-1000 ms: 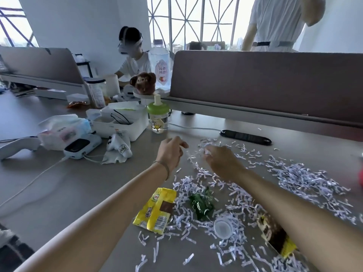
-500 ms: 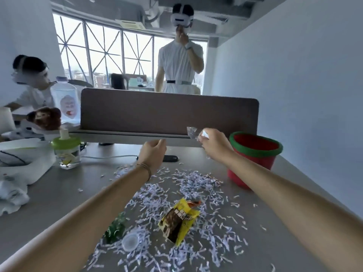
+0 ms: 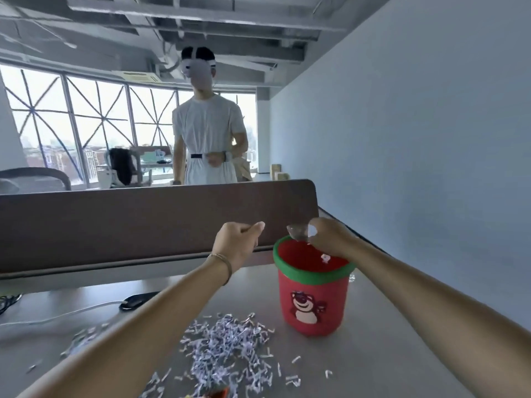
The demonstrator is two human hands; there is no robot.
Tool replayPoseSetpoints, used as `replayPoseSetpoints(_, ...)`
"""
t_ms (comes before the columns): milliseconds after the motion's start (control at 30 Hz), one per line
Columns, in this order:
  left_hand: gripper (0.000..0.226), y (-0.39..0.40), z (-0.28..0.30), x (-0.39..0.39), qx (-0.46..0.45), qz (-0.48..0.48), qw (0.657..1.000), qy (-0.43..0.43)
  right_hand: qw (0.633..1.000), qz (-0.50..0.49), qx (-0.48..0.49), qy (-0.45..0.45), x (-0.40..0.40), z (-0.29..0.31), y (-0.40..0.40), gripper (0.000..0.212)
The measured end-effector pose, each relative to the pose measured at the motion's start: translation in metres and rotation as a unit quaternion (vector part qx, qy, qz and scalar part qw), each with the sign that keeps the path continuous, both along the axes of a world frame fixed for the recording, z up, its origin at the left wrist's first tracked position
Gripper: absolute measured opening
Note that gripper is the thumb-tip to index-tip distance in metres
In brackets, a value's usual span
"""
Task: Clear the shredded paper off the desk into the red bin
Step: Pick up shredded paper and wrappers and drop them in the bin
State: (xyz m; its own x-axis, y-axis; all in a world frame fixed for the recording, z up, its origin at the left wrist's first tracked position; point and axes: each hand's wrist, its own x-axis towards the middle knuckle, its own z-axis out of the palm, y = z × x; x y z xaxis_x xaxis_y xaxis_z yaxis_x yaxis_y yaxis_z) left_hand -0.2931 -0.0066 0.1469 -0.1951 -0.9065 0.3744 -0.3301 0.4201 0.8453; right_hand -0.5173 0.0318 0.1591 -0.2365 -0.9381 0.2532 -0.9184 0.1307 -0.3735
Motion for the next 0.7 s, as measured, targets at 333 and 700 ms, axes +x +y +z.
replayPoseSetpoints(333, 0.036, -0.003, 0.016, -0.053, 0.025, -0.015, 0.999, -0.015, 0.982, 0.082, 0.126, 0.114, -0.026, 0.001, 0.007, 0.066)
replayPoseSetpoints(700, 0.010, -0.029, 0.013, -0.106, -0.059, -0.085, 0.980, -0.168, 0.990, 0.073, 0.066, 0.098, -0.046, 0.010, 0.047, 0.043)
